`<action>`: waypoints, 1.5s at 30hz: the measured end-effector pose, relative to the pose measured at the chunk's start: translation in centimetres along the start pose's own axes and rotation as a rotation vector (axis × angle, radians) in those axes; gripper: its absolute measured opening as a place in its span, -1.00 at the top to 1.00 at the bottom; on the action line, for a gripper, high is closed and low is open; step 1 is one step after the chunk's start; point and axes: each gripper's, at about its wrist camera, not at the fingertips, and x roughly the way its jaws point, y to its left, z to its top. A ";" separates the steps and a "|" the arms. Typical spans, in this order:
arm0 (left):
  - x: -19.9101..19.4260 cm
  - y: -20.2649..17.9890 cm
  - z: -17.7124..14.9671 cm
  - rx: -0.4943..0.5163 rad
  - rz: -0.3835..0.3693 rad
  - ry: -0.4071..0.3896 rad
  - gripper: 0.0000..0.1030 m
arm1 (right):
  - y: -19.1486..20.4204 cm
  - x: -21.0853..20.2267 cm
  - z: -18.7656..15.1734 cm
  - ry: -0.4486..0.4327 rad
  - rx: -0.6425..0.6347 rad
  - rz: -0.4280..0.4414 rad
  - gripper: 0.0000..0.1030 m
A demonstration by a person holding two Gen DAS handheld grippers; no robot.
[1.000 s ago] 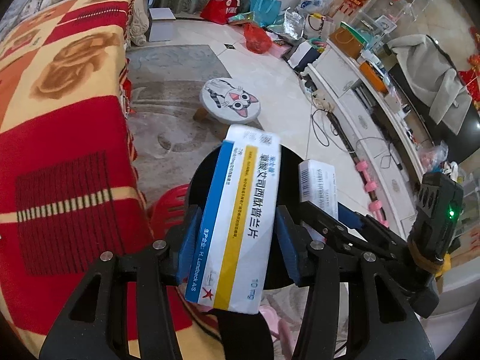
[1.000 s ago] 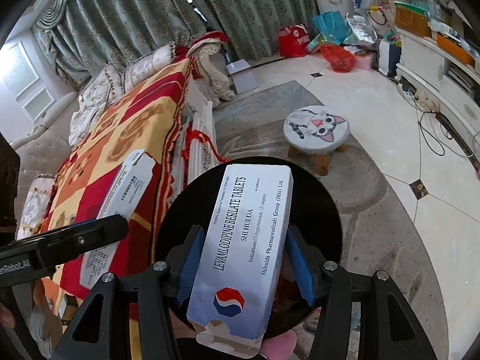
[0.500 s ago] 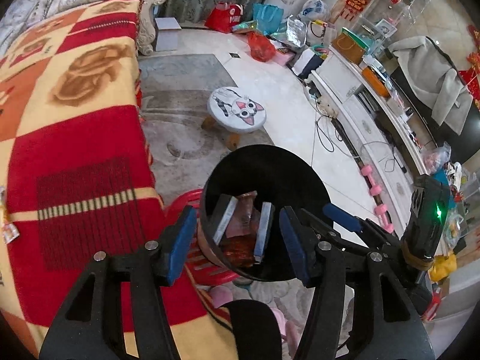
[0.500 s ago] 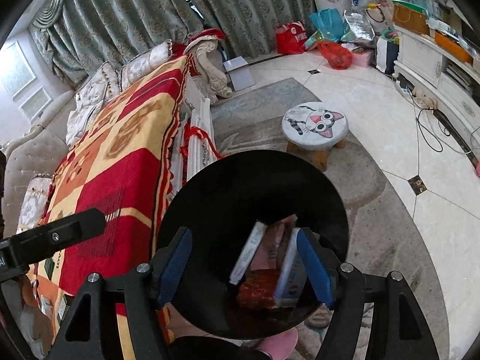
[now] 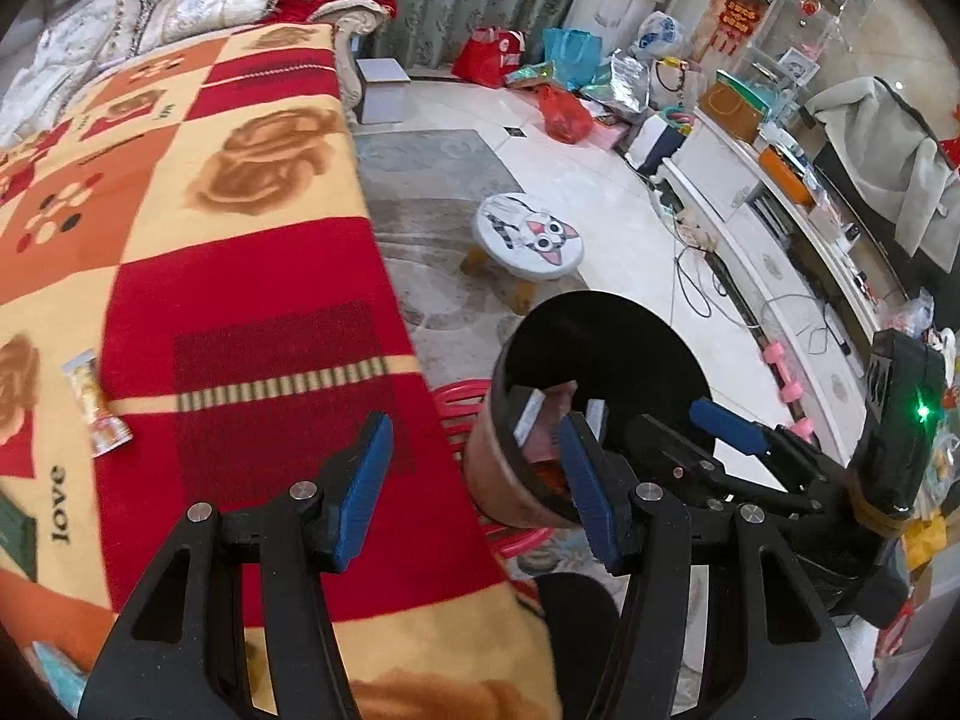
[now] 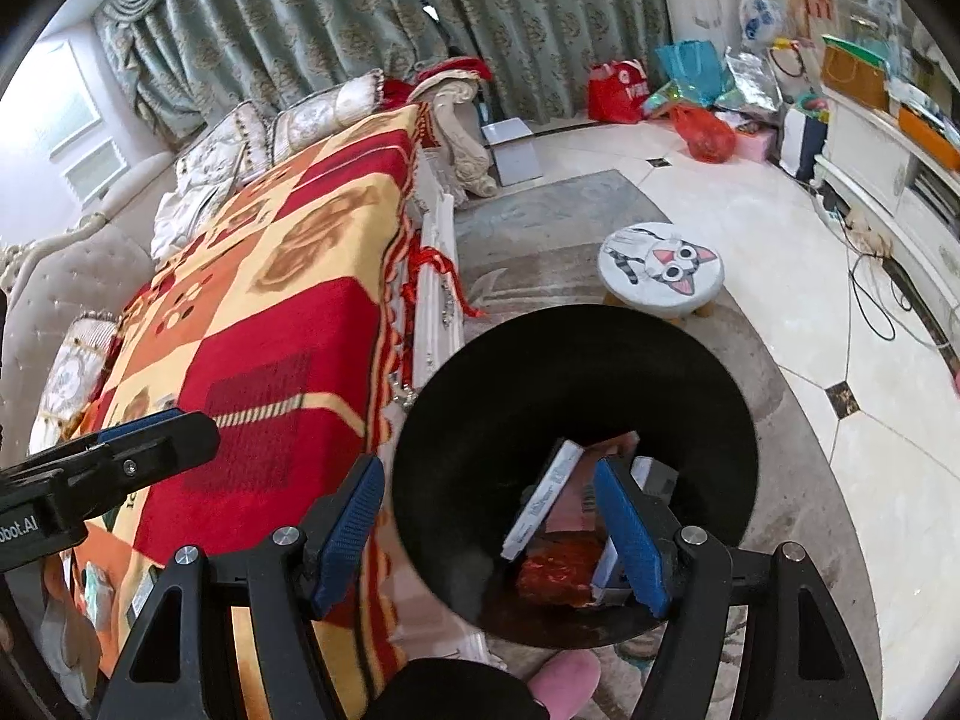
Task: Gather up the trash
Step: 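Move both tools back over the remaining trash on the bedspread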
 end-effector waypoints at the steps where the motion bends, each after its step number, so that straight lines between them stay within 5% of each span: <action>1: -0.4 0.3 -0.3 -0.001 0.005 -0.002 -0.09 | 0.5 -0.1 -0.1 -0.001 -0.009 0.005 -0.36; 18: -5.5 8.0 -4.0 -0.046 0.135 -0.016 -0.09 | 10.0 1.5 -1.5 0.060 -0.150 0.118 -0.41; 31: -8.6 18.4 -7.0 -0.177 0.248 -0.009 -0.09 | 18.2 2.7 -5.4 0.183 -0.303 0.231 -0.41; 45: -10.1 24.6 -9.5 -0.300 0.295 -0.002 -0.09 | 23.6 5.5 -9.6 0.344 -0.393 0.322 -0.41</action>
